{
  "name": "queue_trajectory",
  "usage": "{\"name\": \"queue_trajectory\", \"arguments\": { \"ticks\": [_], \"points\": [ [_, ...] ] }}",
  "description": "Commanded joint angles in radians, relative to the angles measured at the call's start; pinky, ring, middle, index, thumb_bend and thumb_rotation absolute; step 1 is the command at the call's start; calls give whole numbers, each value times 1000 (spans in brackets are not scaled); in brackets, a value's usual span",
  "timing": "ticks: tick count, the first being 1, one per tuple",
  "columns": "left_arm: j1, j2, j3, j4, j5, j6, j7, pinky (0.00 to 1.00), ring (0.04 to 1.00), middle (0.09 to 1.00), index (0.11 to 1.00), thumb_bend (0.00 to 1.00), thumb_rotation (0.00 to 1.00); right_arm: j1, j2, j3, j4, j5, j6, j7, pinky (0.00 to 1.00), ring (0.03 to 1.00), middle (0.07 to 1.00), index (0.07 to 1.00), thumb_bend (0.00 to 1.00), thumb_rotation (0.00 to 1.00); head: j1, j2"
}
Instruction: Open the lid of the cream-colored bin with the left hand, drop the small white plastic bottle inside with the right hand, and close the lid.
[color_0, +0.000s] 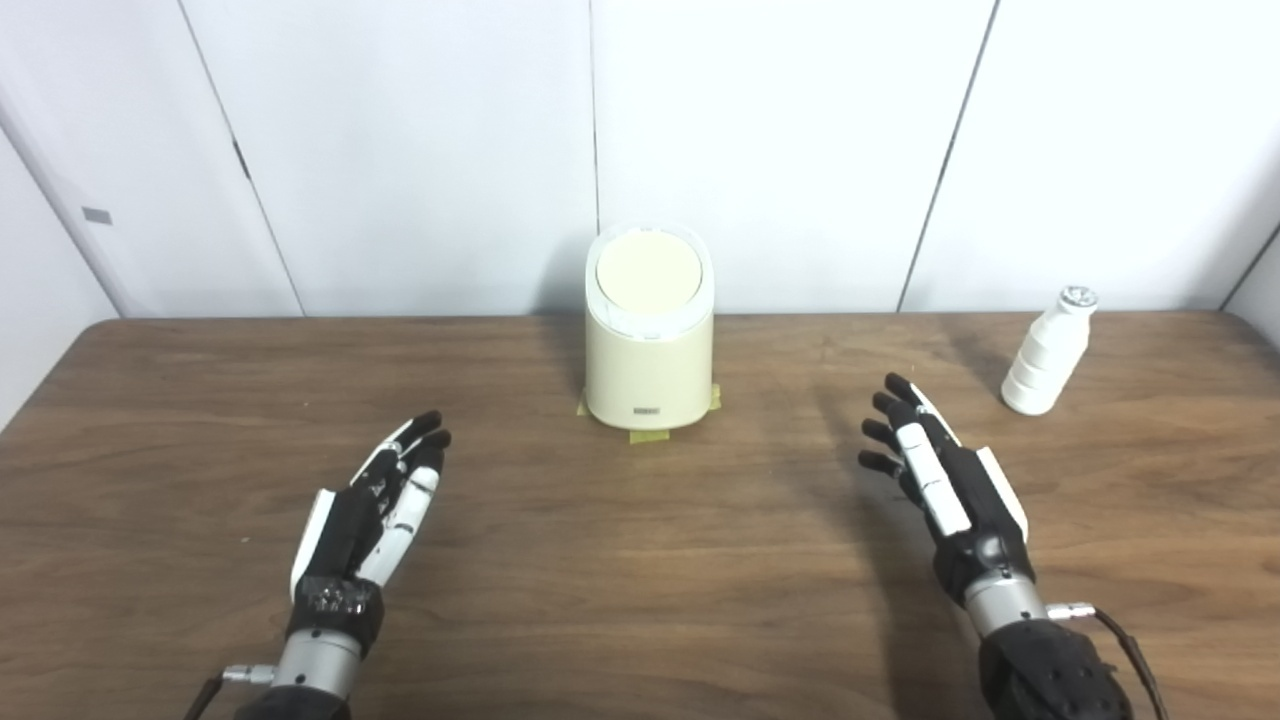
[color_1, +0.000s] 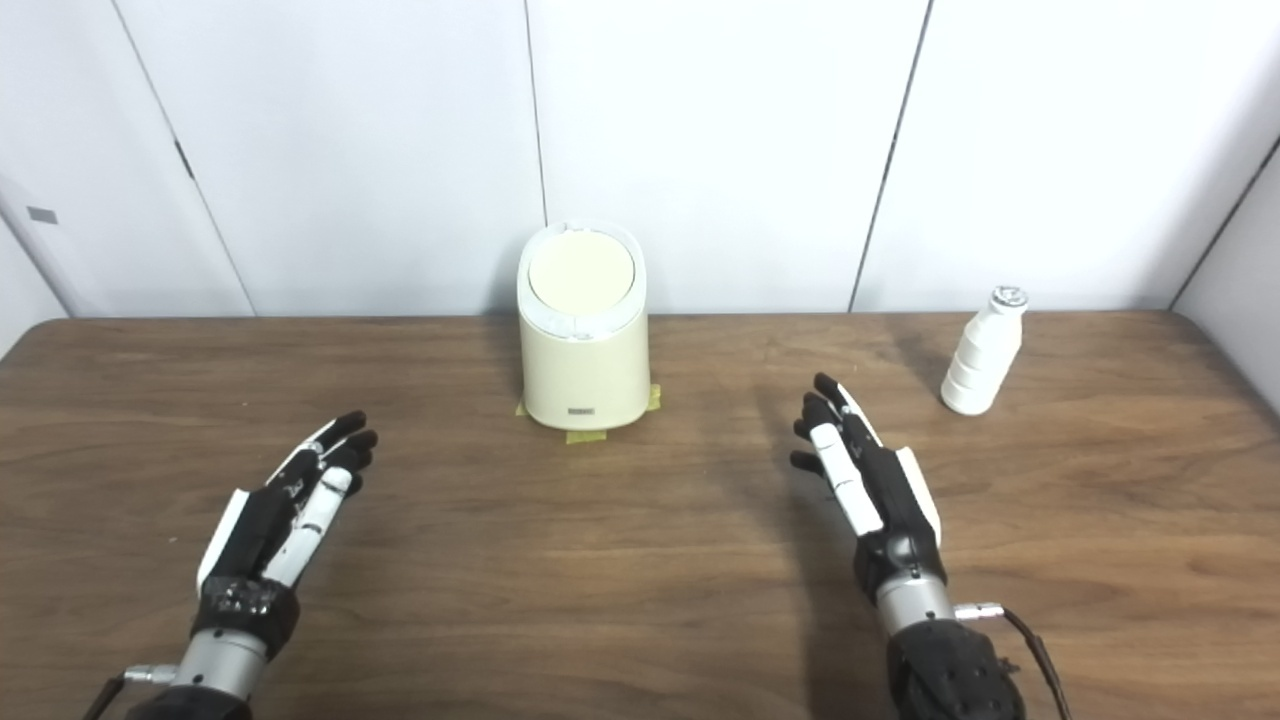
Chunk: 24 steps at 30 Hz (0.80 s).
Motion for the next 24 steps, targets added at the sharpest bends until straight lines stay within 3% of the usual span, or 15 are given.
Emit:
{"name": "queue_trajectory", "arguments": {
  "ticks": [1,24],
  "points": [
    [-23,12,-5,-25,6,-20,5,919,902,875,907,362,634,-35,-7,-3,-29,1,-37,3,784,875,920,935,498,858,1,1],
    [-23,10,-4,-24,4,-17,8,922,897,872,907,361,625,-35,-4,-6,-30,8,-36,3,781,875,921,935,497,854,1,3]
  ]
}}
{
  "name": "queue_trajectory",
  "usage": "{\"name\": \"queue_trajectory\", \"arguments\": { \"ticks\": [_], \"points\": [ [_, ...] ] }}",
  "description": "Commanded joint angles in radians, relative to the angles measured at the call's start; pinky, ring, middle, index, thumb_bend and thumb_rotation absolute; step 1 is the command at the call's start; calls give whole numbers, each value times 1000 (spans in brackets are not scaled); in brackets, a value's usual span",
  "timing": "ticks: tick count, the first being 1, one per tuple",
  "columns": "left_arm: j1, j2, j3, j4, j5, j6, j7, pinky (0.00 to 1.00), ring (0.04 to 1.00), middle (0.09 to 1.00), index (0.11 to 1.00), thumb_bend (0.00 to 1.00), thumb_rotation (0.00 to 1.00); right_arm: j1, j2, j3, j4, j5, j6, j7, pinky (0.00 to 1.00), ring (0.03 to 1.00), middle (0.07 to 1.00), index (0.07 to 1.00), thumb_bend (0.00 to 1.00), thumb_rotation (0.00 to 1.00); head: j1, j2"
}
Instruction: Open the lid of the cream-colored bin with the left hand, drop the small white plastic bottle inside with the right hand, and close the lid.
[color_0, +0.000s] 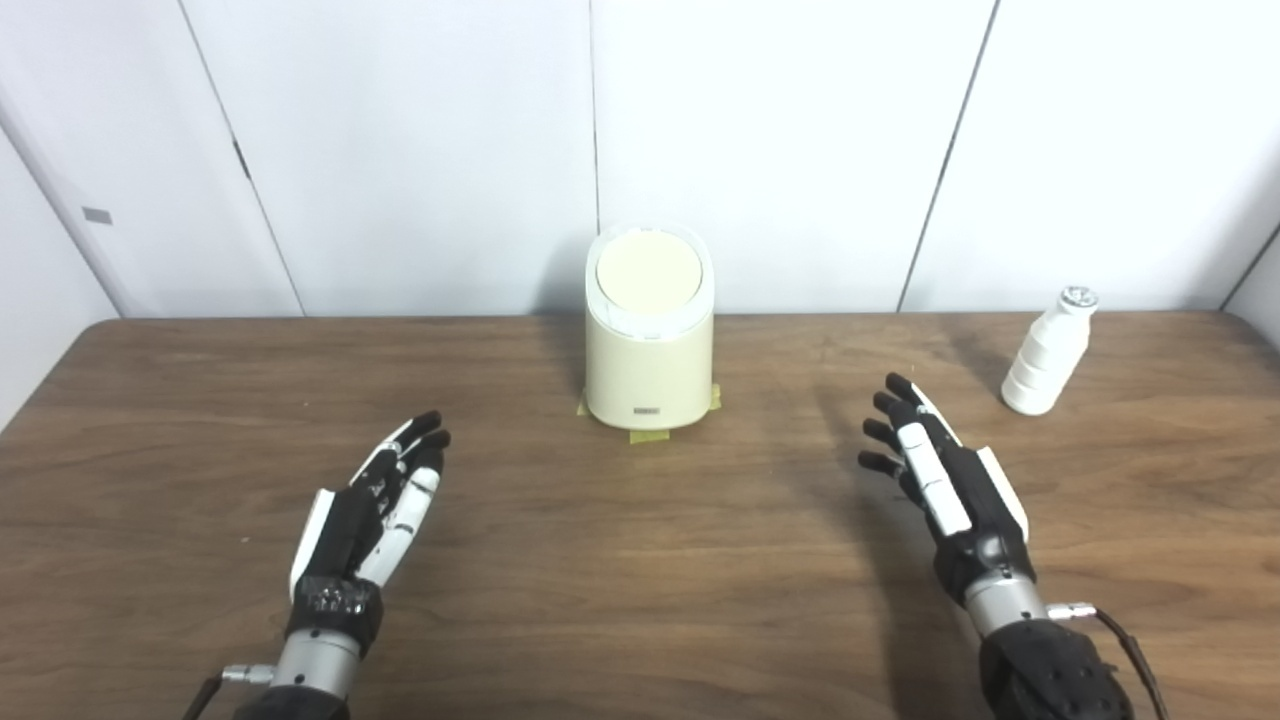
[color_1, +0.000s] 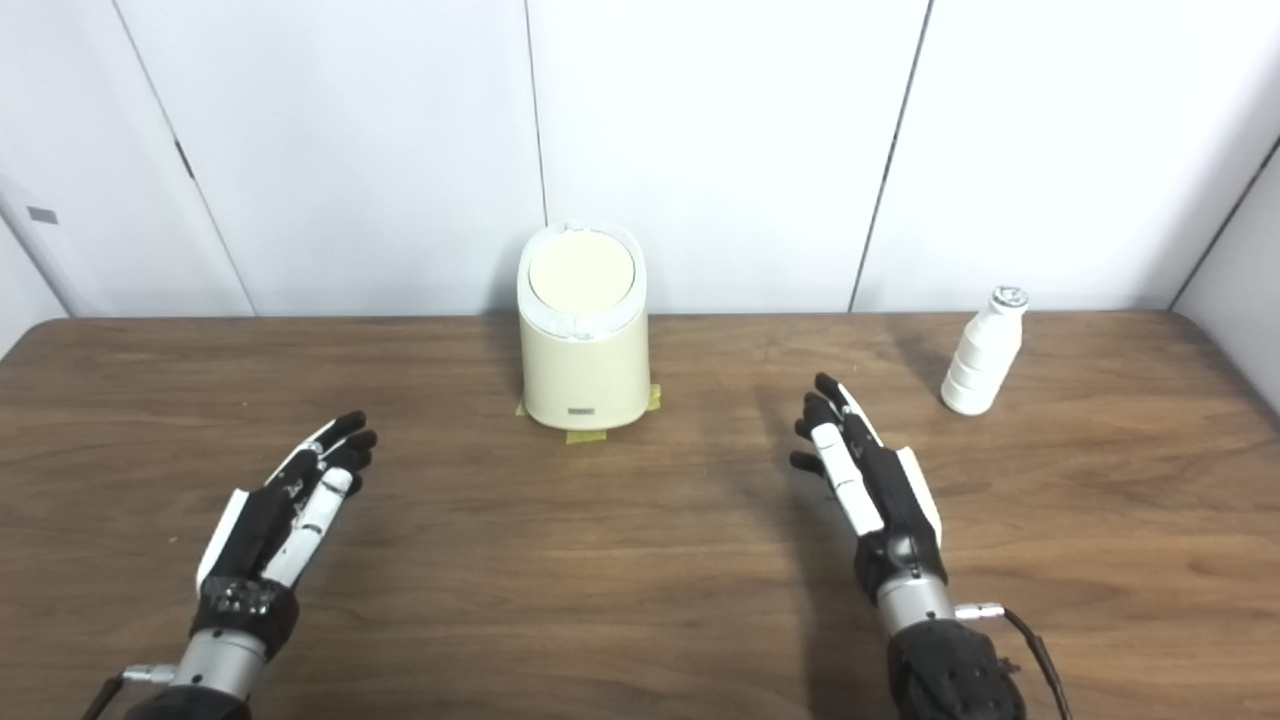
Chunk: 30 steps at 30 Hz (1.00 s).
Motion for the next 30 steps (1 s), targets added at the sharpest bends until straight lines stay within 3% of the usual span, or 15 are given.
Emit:
{"name": "queue_trajectory", "arguments": {
  "ticks": [1,8,15,21,30],
  "points": [
    [-24,8,-5,-23,9,-16,9,919,896,871,907,363,619,-36,-3,-6,-28,7,-37,2,783,874,921,934,500,850,2,-1],
    [-35,8,-9,-20,23,-16,13,897,896,875,911,362,505,-41,-1,-7,-17,15,-42,5,784,873,919,935,502,854,-2,-18],
    [-100,4,-32,-25,132,21,58,868,864,845,889,529,291,-42,-2,-12,-6,18,-48,-2,778,870,916,931,492,835,11,-36],
    [-219,5,-46,-25,222,72,89,795,815,825,860,638,286,-46,-7,-9,16,12,-69,-2,781,869,915,930,510,851,9,-47],
    [-405,7,-38,35,218,117,88,748,816,838,862,826,226,-49,1,-7,30,8,-81,-7,768,859,909,925,531,837,12,-50]
  ]
}}
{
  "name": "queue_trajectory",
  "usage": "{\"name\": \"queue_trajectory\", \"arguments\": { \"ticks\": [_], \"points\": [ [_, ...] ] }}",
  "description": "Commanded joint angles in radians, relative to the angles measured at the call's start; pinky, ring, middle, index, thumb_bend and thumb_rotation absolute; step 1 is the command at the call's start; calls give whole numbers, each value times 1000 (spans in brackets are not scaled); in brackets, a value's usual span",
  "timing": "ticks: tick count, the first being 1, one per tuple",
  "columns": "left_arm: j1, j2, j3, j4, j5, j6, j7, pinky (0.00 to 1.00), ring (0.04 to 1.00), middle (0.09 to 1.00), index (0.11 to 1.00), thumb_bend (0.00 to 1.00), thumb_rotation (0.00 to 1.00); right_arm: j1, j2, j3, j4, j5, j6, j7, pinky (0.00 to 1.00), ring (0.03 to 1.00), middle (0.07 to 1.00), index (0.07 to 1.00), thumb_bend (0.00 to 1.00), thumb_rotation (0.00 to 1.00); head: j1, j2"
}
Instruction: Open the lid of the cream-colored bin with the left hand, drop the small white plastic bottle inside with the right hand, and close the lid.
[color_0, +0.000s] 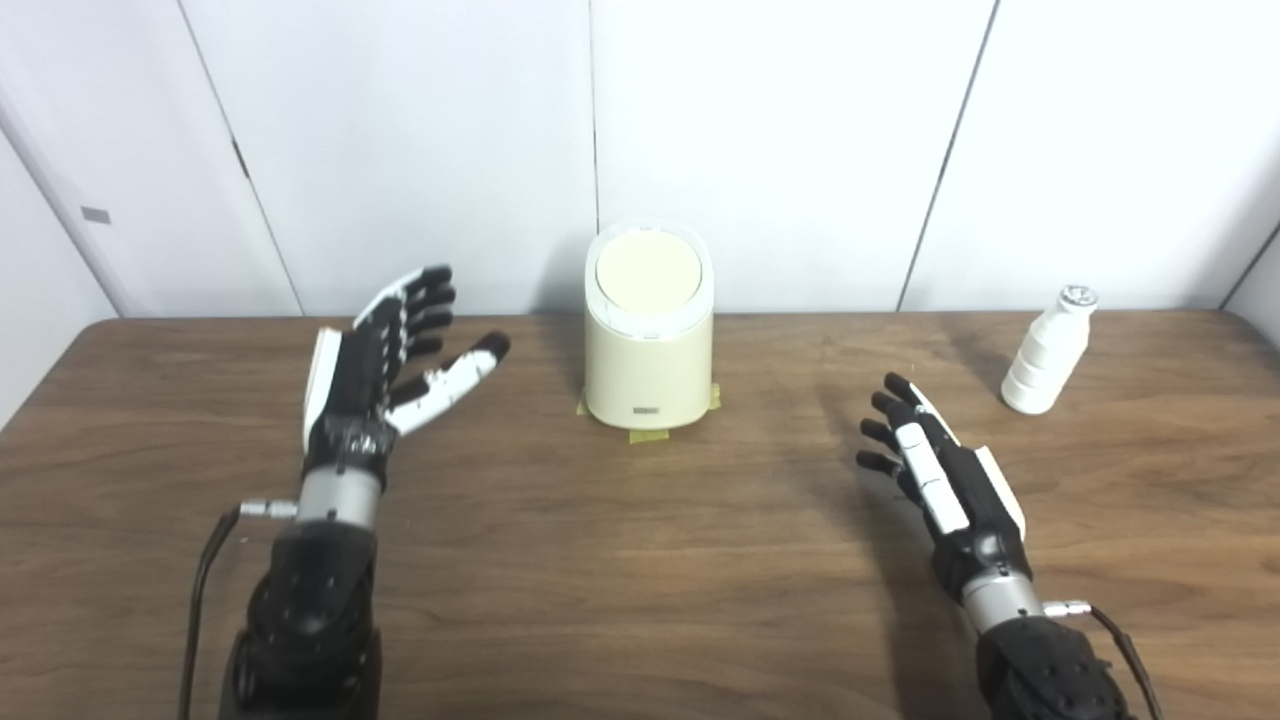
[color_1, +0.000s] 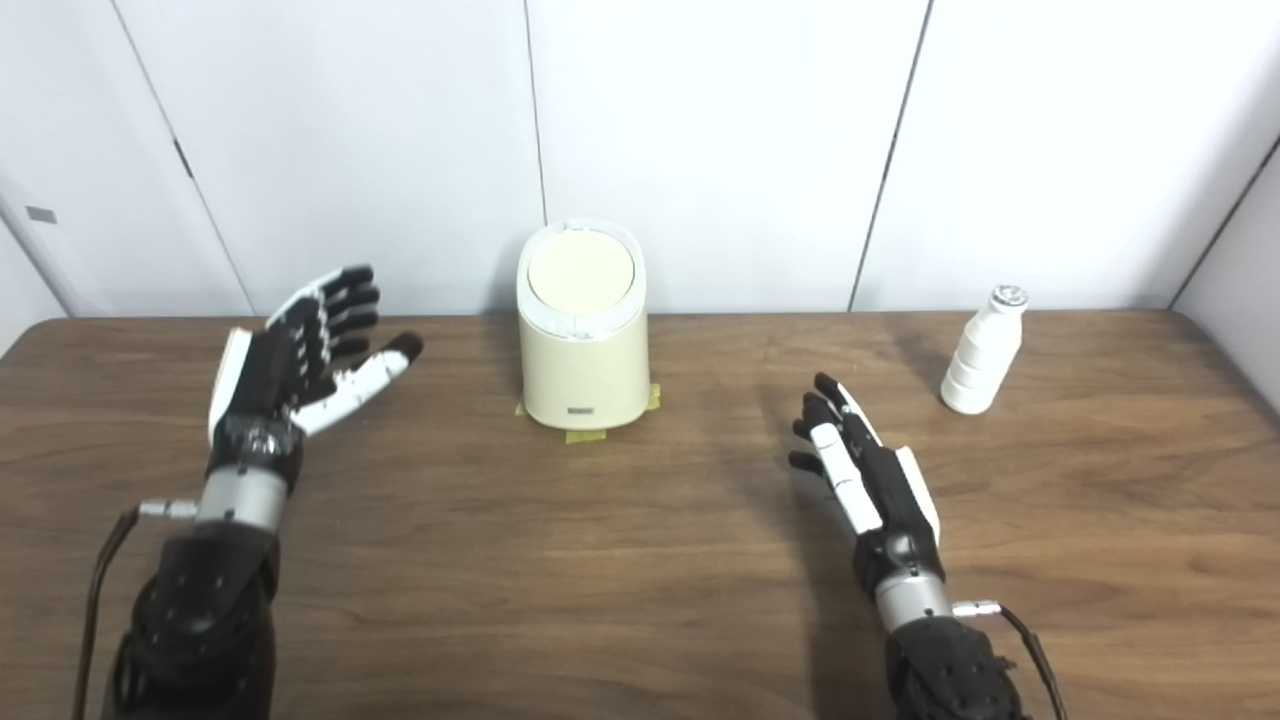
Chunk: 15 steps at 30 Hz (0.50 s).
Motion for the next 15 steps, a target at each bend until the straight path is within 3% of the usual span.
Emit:
{"name": "queue_trajectory", "arguments": {
  "ticks": [1,6,15],
  "points": [
    [-75,12,-4,0,17,5,5,749,820,841,866,830,217,-38,4,-1,-19,-2,-42,-4,767,858,908,924,531,835,0,1],
    [-169,21,-14,55,22,26,4,765,844,851,874,856,146,-39,12,1,-23,-1,-40,-7,776,861,909,925,513,836,0,-1],
    [-333,48,-72,260,90,-47,26,736,805,815,841,892,116,-44,22,1,-18,-8,-44,-13,780,860,908,923,510,839,-6,-3]
  ]
}}
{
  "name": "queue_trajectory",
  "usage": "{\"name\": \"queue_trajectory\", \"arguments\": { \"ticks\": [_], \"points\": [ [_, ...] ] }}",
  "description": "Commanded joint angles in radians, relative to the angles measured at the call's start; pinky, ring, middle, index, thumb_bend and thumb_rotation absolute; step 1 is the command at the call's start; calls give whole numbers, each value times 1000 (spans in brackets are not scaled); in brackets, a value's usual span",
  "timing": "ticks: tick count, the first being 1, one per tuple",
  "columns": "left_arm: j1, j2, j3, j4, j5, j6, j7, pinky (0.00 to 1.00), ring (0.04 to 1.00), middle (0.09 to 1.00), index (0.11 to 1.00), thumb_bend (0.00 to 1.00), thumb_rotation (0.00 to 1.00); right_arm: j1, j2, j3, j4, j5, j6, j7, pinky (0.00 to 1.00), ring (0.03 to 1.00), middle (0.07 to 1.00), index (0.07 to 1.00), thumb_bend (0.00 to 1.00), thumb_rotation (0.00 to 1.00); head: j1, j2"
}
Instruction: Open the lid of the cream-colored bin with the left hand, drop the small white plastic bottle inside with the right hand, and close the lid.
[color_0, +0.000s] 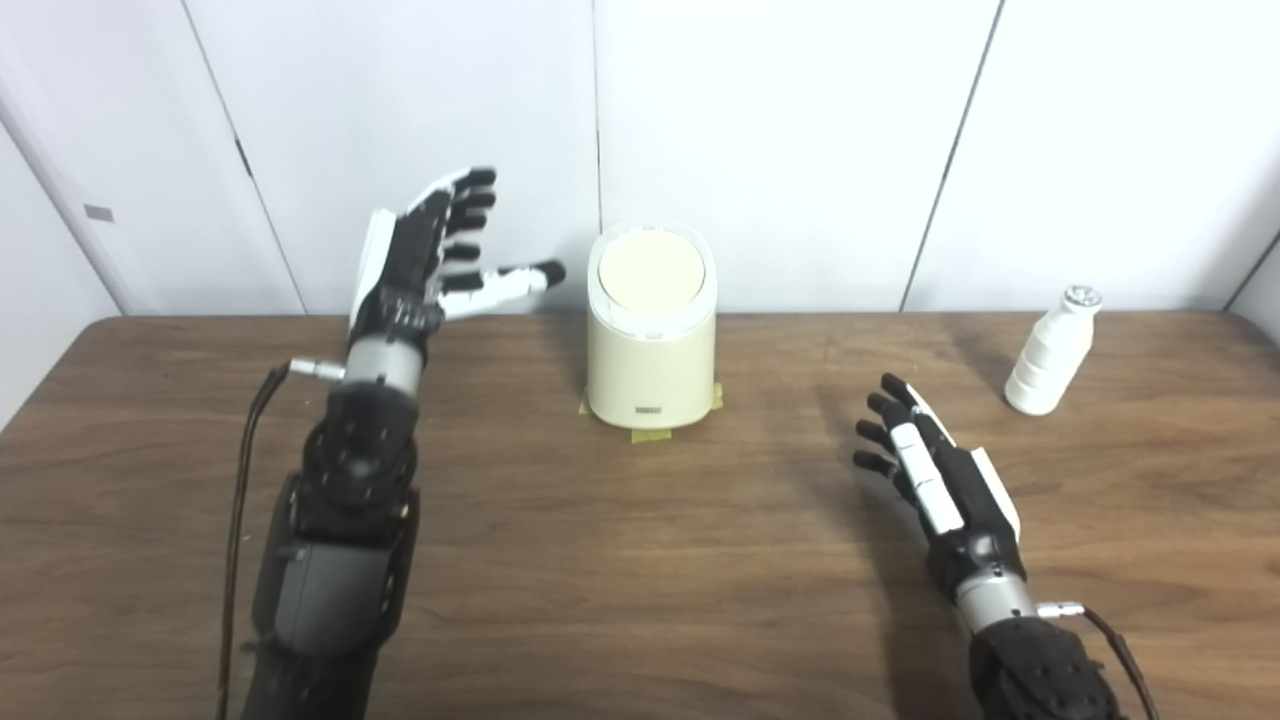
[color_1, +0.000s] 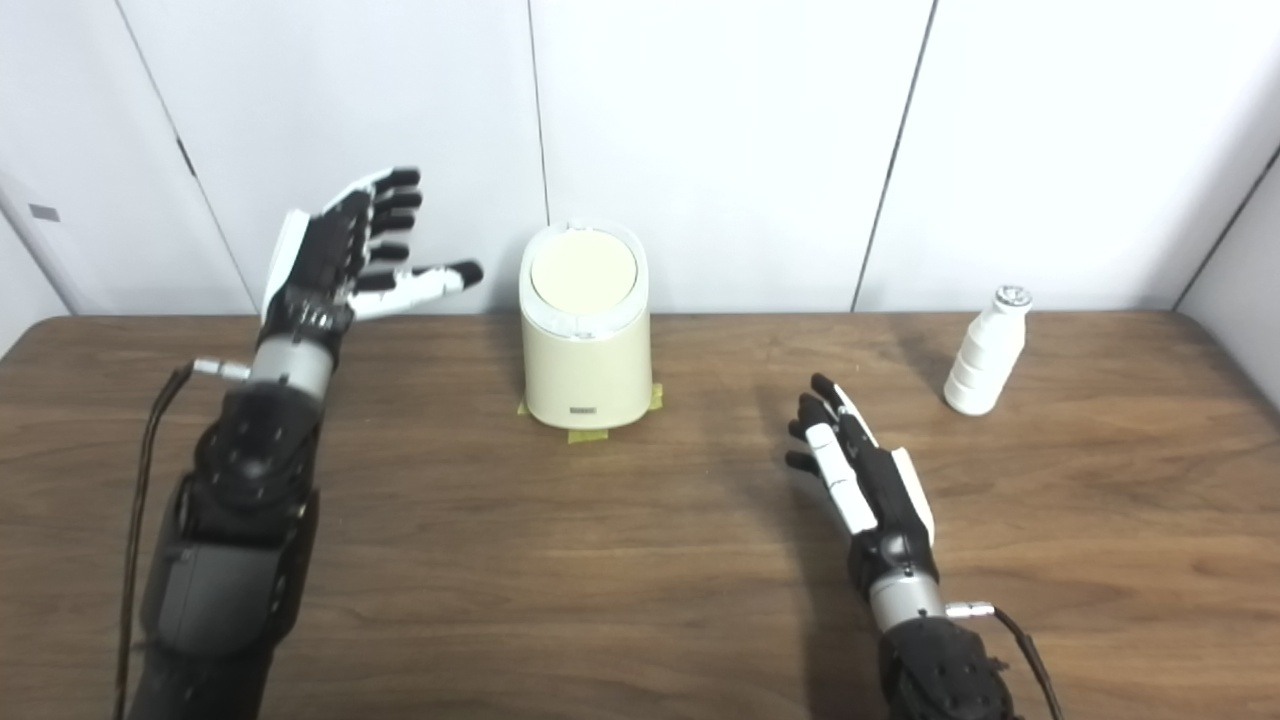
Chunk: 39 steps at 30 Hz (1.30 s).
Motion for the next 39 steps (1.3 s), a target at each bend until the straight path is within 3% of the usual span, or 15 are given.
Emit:
{"name": "queue_trajectory", "arguments": {
  "ticks": [1,5,12,17,32,39],
  "points": [
    [-78,10,-10,29,17,-60,18,732,805,814,838,890,111,-41,4,-2,-17,-1,-45,-8,777,859,906,921,511,839,-2,0],
    [-133,18,-33,107,20,-81,4,752,820,825,848,884,121,-42,7,-3,-16,-6,-45,-10,775,861,908,922,512,848,-1,0],
    [-225,42,-100,207,54,-59,-48,762,843,868,909,898,112,-44,11,1,-23,-11,-40,-16,771,853,901,919,510,859,-3,0],
    [-272,30,-135,276,67,-57,-57,749,862,873,915,919,95,-49,10,1,-17,-15,-48,-24,753,845,894,913,509,857,-2,-2],
    [-323,-16,-186,430,100,-103,-32,779,843,861,904,939,98,-54,21,0,-20,-10,-44,-35,774,850,888,902,536,844,-4,-5],
    [-336,-12,-222,453,136,-100,-30,689,811,857,899,932,71,-56,25,4,-30,-12,-40,-38,776,851,887,906,542,847,-6,0]
  ]
}}
